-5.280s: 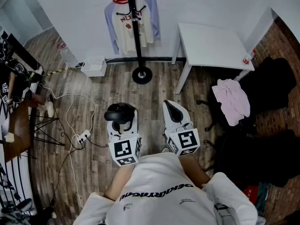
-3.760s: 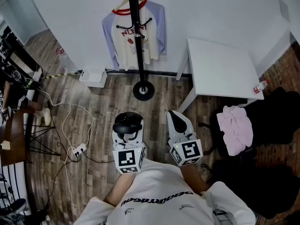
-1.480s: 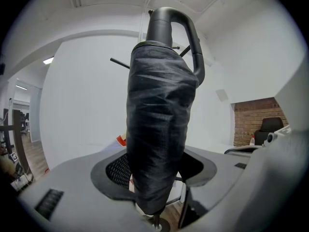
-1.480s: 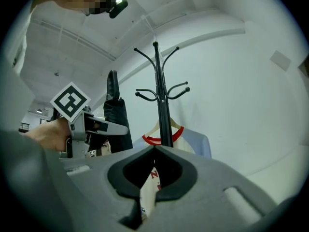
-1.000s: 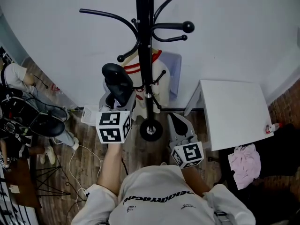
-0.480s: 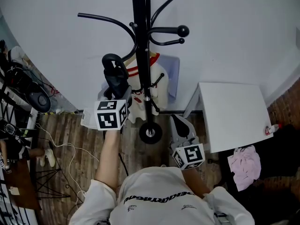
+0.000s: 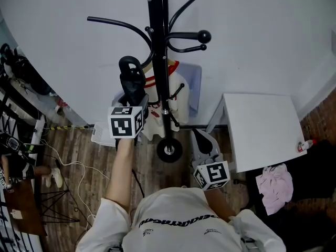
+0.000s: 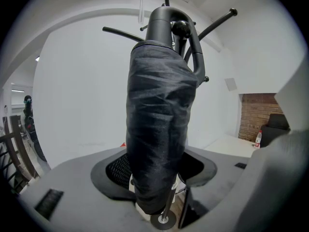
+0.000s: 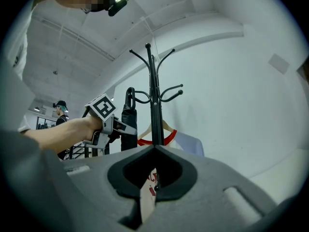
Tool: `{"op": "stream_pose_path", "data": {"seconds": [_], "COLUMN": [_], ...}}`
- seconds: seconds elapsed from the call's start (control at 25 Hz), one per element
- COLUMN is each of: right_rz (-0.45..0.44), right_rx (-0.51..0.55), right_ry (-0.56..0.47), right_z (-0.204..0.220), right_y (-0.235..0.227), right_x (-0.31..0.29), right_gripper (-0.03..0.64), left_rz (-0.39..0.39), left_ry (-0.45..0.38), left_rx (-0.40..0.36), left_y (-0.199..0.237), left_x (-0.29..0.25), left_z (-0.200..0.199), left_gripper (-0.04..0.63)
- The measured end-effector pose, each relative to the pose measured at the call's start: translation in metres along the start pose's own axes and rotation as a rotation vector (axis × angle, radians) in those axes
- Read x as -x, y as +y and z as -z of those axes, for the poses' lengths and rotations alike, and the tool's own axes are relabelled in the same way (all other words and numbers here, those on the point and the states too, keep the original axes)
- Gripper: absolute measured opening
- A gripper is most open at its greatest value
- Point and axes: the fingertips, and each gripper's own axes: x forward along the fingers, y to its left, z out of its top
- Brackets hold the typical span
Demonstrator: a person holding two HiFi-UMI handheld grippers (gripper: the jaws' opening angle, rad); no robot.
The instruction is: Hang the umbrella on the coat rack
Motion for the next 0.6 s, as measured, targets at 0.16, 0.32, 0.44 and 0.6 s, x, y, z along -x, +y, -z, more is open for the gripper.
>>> {"op": "stream_pose_path", "data": {"seconds": [0.16,0.32,0.44,0.6], "right_rz": [0.003,0.005,0.008,0.010], "right_rx": [0.003,0.003,0.001,-0.002], "right_ry": [-0.007,-0.010,-0.007,-0.007], "right_z": [-0.002,-0.003,-0.002,-0.002], "right_y": [-0.002,-0.004,-0.006,-0.007], "right_x": [-0.003,-0.004,-0.004,-0.005], "right_gripper": [-0.003,-0.003,-0.003,-0.003], "left_rz": [-0.004,-0.001,0.003,0.010], "left_ry": [0.032,0.053,0.073,0.093], "left_rx": [-0.010,-0.010,-0.015,-0.021], "left_y": [0.002,0.001,0.000,-0.001], "left_x": [-0.010,-0.016,-0.021,-0.030], "left_z": [0.008,0.015,0.022,0.031], "left_gripper": [0.256,0.256,0.256,0.258]}}
